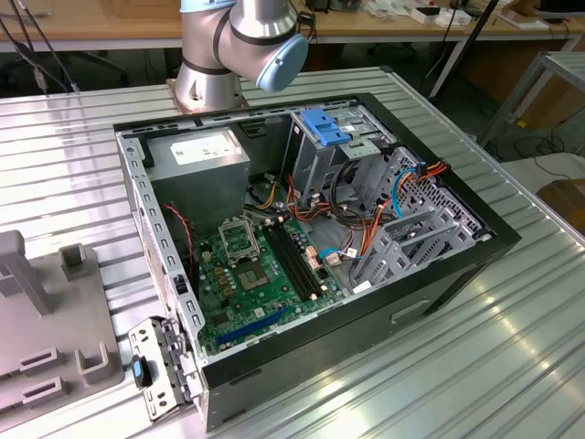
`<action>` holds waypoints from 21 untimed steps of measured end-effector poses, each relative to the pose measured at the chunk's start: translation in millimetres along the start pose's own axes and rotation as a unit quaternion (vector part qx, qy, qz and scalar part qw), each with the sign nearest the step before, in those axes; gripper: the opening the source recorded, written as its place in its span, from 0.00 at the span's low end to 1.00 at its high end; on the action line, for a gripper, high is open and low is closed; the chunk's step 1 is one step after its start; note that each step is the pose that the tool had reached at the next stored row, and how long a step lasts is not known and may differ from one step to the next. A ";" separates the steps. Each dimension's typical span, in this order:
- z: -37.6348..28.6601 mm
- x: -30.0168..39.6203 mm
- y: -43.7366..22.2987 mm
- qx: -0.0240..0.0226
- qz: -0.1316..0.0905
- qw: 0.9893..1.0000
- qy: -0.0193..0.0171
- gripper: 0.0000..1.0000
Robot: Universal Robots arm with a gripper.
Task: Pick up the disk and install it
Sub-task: 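Pick up the disk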
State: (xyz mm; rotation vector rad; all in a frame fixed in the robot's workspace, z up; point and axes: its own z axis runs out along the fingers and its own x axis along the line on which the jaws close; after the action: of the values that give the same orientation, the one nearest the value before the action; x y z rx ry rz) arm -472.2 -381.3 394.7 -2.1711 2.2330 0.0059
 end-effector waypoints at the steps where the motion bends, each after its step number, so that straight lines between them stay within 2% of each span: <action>1: -0.9 0.0 -0.1 0.000 0.000 1.000 0.000 0.37; 11: -14.4 -0.3 -0.2 0.000 0.000 1.000 0.000 0.37; 21: -23.8 -0.5 -0.4 0.000 0.000 1.000 0.000 0.37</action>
State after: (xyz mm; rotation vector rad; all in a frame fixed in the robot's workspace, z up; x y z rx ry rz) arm -472.1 -381.2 418.5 -2.1712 2.2331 0.0059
